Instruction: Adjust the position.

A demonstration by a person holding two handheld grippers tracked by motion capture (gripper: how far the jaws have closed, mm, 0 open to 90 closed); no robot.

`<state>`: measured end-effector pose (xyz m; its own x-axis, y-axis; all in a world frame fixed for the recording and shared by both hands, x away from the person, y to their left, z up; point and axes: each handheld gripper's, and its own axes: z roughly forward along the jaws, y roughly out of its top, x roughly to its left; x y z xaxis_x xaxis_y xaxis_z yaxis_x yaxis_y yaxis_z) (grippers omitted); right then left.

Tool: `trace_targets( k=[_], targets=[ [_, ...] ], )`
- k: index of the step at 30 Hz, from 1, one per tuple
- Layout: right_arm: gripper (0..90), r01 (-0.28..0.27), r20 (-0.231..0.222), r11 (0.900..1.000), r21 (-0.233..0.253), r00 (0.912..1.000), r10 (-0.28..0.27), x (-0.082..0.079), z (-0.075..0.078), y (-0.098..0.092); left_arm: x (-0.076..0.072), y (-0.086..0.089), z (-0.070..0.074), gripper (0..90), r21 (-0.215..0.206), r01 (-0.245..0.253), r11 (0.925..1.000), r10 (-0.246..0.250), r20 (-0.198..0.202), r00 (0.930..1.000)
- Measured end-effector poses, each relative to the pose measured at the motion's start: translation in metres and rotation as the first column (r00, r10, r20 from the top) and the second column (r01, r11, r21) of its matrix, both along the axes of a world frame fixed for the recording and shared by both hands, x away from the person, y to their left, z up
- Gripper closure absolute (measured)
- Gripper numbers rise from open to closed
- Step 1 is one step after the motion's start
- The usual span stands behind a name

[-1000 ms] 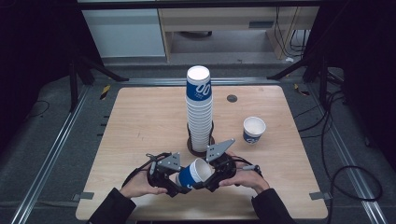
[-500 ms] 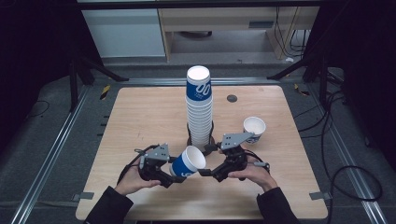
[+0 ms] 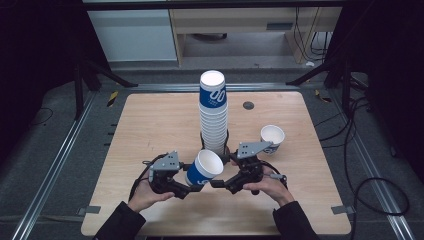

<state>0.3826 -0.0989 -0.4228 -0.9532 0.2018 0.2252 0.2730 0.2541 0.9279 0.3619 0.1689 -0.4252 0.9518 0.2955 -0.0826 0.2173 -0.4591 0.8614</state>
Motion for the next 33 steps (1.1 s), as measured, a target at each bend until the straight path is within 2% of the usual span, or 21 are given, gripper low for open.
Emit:
trace_targets(
  k=[4,10,17,26,33],
  targets=[
    [10.7,-0.018,-0.021,1.0,0.014,0.9996,0.018,-0.001,-0.003,0.005,-0.002,-0.005,-0.002,28.2,0.007,0.009,0.9999,-0.009,-0.001,1.0],
    [12.9,-0.039,-0.037,0.999,0.011,0.9985,0.04,-0.002,-0.006,0.013,-0.004,-0.01,-0.005,28.2,0.019,0.02,0.9996,-0.02,0.003,0.9998],
    [19.2,-0.048,-0.051,0.999,0.025,0.9975,0.05,-0.002,-0.008,0.013,-0.005,-0.012,-0.005,28.1,0.02,0.027,0.9994,-0.027,0.006,0.9996],
    [20.9,-0.041,-0.045,0.999,0.03,0.9981,0.042,-0.002,-0.008,0.012,-0.005,-0.012,-0.005,27.2,0.017,0.027,0.9995,-0.028,0.005,0.9996],
    [20.9,-0.009,-0.012,0.999,0.033,0.9999,0.01,-0.002,-0.001,0.003,-0.003,-0.006,-0.005,22.2,0.031,0.005,0.9995,-0.005,0.0,1.0]
  ],
)
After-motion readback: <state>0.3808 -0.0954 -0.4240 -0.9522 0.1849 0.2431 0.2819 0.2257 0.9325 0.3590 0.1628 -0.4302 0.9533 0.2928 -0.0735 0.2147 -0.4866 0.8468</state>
